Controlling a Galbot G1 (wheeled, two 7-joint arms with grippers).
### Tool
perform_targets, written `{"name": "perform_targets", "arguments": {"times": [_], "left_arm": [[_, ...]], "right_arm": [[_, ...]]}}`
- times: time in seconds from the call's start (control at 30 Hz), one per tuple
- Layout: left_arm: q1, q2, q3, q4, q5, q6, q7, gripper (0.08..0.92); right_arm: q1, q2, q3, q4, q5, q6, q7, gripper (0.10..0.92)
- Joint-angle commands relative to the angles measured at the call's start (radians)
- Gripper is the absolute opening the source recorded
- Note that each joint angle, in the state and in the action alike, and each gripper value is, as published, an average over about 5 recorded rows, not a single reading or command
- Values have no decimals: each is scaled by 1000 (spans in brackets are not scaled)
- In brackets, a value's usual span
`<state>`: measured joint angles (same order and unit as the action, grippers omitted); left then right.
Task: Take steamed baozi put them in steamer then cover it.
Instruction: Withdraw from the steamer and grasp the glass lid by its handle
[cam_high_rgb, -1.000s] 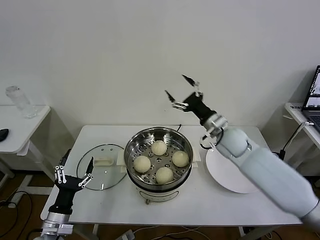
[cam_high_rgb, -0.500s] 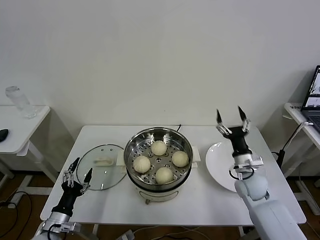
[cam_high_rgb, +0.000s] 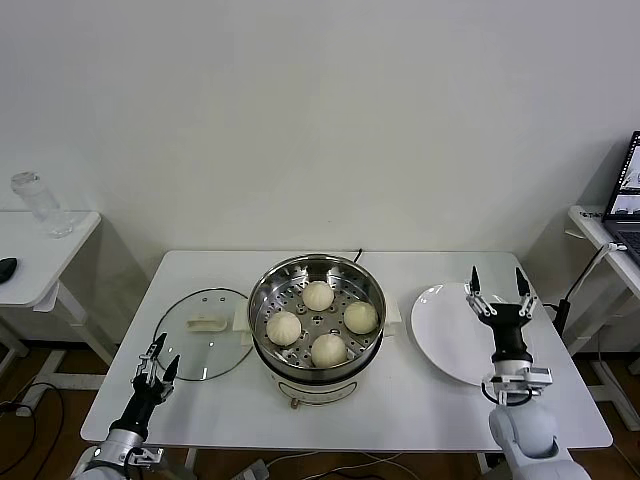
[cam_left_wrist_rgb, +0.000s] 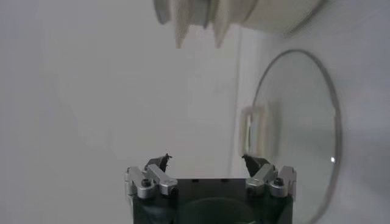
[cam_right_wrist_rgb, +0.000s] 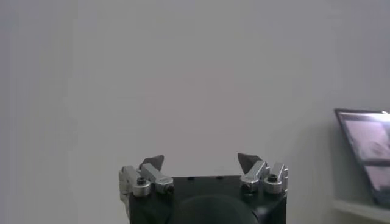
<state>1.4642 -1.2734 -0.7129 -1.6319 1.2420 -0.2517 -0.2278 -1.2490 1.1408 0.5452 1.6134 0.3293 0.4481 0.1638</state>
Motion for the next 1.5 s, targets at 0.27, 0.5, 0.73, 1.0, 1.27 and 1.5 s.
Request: {"name": "perform_targets", "arguments": {"times": [0.27, 0.5, 0.73, 1.0, 1.27, 1.5], "left_arm": [[-122, -15, 35, 58, 79, 48, 13, 823], [-177, -20, 71, 117, 74, 62, 37, 823], [-222, -30, 91, 174, 58, 58, 33, 823], [-269, -42, 92, 215, 57, 64, 9, 823], [-294, -42, 107, 245, 64, 70, 11, 823], [-318, -49, 116, 281, 68, 69, 10, 823]], "right_arm": [[-47, 19, 48, -33, -16, -12, 1, 823], [-43, 28, 48, -35, -20, -15, 4, 823], [-44, 32, 50, -42, -21, -15, 3, 823], [-40, 45, 47, -55, -31, -21, 3, 823], [-36, 63, 44, -61, -50, -20, 4, 823], [-40, 67, 47, -60, -54, -20, 5, 823]]}}
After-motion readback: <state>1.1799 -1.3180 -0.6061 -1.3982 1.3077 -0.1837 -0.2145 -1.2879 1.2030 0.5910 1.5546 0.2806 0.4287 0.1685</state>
